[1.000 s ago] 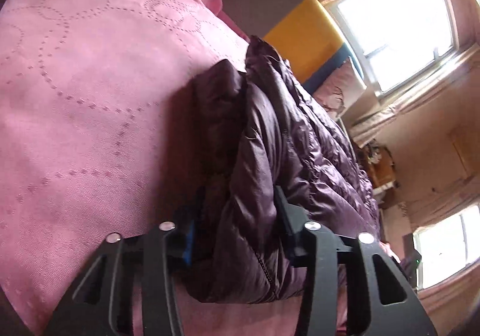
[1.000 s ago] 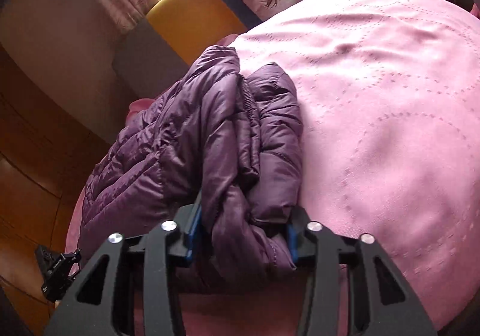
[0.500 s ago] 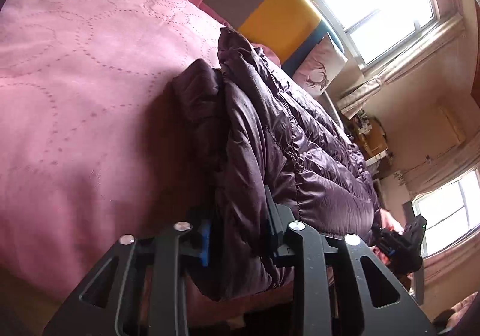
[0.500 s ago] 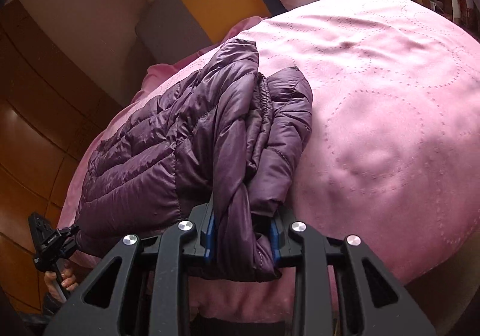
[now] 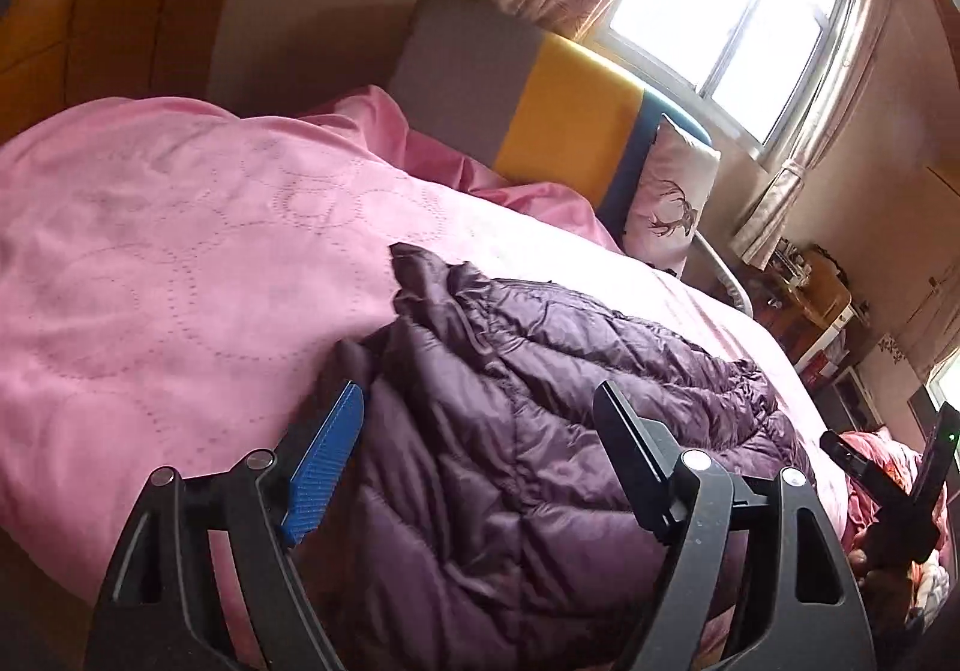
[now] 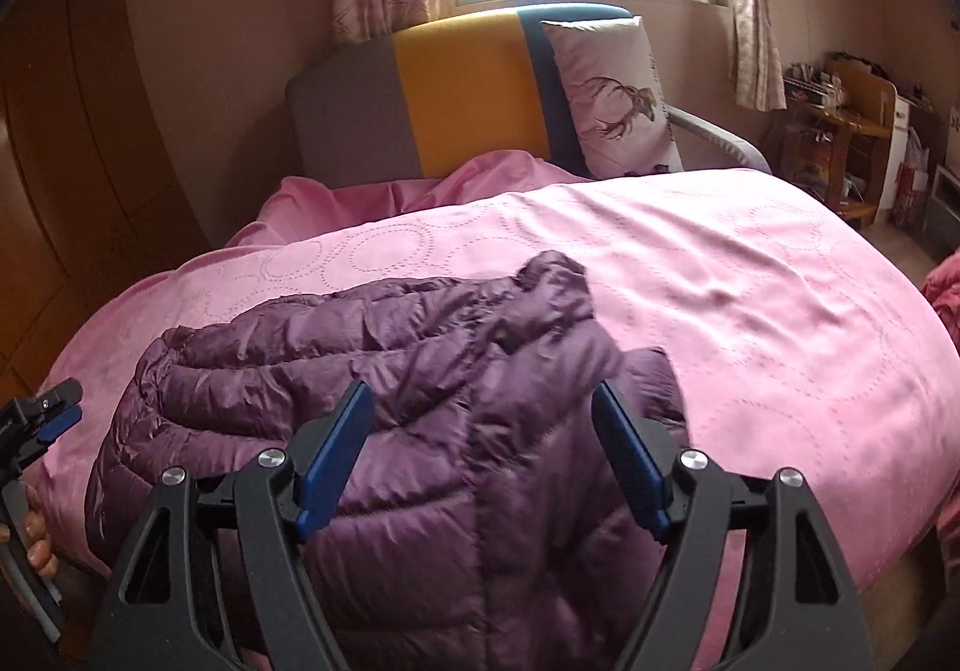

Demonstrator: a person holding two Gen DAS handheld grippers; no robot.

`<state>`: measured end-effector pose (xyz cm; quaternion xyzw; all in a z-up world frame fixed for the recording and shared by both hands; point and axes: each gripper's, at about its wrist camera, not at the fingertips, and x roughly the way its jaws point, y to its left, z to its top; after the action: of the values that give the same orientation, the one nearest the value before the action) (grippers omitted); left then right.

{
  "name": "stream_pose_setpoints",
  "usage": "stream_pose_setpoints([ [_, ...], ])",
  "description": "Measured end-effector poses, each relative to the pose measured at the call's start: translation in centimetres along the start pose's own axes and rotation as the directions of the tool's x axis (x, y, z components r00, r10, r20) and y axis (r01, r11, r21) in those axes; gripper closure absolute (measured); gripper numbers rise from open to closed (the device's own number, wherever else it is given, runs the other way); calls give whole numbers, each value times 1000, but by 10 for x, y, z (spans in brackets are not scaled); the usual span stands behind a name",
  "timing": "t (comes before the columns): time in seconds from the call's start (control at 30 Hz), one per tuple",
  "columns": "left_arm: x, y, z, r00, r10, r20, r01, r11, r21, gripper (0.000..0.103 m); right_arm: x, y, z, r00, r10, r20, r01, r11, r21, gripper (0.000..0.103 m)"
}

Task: Fold large clothes
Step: 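Press the folded jacket flat with both open grippers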

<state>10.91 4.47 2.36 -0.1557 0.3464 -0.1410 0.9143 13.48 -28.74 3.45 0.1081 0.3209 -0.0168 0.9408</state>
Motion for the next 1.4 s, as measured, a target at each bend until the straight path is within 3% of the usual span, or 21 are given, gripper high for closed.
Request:
stream_pose_setpoints([
  [0.17, 40, -44, 6, 1000, -2, -10, 2, 998, 70, 26, 50, 35, -2, 996, -89, -18, 86, 991, -103, 28],
  [0.3, 74, -62, -2, 998, 51, -20, -48, 991, 125, 26, 79, 20, -15, 984, -169, -53, 162, 980, -115, 30],
  [0.5, 113, -45, -20, 989, 112, -92, -101, 989, 109, 29, 95, 0, -31, 981, -181, -64, 173, 979, -110, 30],
  [0.8, 132, -38, -33, 981, 178, -74, -167, 976, 139, 30, 109, -12, -36, 983, -165, -76, 158, 984, -85, 30],
  [1.03, 116, -55, -28, 971, 230, -58, -220, 965, 141, 31, 107, -11, -38, 981, -178, -71, 171, 981, -96, 29],
  [1.17, 85, -80, -29, 986, 165, -12, -161, 977, 141, 33, 107, -9, -37, 982, -174, -78, 167, 982, -91, 29],
  [1.23, 87, -97, -33, 991, 129, -39, -120, 977, 177, 39, 106, -8, -36, 982, -173, -81, 166, 982, -91, 29],
  [1.4, 113, -111, -49, 983, 160, -92, -136, 964, 228, 42, 105, -9, -34, 983, -163, -82, 156, 984, -81, 29],
])
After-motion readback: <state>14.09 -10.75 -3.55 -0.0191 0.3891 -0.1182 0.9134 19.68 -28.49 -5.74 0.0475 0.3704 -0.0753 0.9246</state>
